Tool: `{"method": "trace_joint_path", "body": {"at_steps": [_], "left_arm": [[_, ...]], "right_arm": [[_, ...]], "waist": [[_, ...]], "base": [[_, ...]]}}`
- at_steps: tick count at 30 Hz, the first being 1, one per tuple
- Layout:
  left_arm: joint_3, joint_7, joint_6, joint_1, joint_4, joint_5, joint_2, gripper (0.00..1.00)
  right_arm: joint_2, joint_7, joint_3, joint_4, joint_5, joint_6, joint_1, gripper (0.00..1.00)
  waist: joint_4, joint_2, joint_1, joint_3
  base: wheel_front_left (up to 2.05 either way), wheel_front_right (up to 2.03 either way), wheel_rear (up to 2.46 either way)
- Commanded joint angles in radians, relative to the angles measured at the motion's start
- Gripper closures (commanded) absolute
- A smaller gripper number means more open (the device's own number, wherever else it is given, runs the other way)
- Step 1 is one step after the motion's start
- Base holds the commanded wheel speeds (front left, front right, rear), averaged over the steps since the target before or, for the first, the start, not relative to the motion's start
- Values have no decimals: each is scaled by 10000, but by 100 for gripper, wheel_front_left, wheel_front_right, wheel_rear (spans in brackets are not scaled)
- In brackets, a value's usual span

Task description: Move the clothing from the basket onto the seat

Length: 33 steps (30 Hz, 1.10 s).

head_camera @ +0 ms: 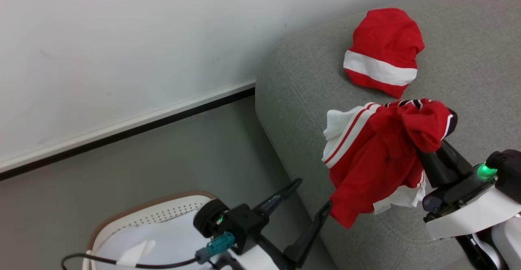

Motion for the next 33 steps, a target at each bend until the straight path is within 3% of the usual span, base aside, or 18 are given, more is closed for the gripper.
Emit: {"method": "trace_joint_path", "body": {"at_steps": [1,8,16,27,33], "left_arm": [[83,31,9,-230,-41,53,45,0],[287,404,-100,-1302,-229,333,178,0],[699,949,-418,-3746,-158,850,137,0],[984,667,-334,-4713,227,915,-18,0],[902,583,-259,-4626,207,937,-32,0]], "right_arm": [[32,-102,-214,-111,-56,-23,58,100],[255,-341,-943,-49,-371,-23,-831,100],[379,-678,-2748,978,-617,-23,-3670,100],[-853,-30,-5215,4003,-2132,-24,-9241,100],[-1536,552,-5833,5921,-2811,-24,-10650,100]], "waist": [[81,0,-1,235],[454,0,-1,1601],[1224,0,-1,4066],[2128,0,-1,5697],[2484,0,-1,6181]], "base": [[0,0,0],[0,0,0],[0,0,0],[0,0,0],[0,0,0]]}}
